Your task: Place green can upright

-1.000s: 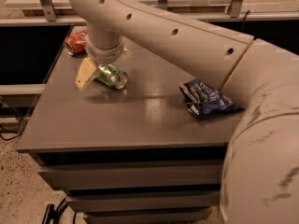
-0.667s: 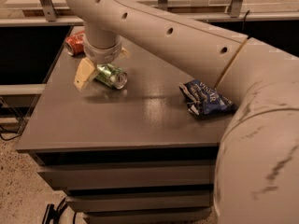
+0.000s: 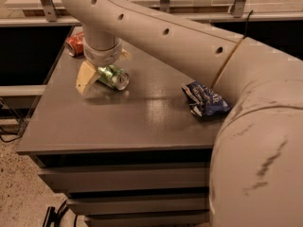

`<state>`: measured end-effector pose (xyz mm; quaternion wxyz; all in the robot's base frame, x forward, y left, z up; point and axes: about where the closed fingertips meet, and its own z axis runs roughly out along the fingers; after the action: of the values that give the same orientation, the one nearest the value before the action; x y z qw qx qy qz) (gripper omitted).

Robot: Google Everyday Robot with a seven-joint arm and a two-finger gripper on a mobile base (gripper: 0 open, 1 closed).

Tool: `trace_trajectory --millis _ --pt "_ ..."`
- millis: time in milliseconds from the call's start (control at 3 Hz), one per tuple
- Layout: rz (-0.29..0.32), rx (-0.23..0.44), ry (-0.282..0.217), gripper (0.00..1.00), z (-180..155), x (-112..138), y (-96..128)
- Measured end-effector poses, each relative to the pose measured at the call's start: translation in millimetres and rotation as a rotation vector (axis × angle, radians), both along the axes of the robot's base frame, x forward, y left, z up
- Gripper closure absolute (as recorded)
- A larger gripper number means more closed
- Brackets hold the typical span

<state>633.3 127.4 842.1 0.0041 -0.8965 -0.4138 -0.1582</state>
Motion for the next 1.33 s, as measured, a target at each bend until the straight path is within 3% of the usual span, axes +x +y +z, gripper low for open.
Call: trace_trajectory --millis 1000,1333 --pt "-0.004 -0.036 0.018 0.01 -1.3 -4.0 -20.5" --pt "-0.006 -0.041 0.023 0.17 -2.3 -5.0 -25.3"
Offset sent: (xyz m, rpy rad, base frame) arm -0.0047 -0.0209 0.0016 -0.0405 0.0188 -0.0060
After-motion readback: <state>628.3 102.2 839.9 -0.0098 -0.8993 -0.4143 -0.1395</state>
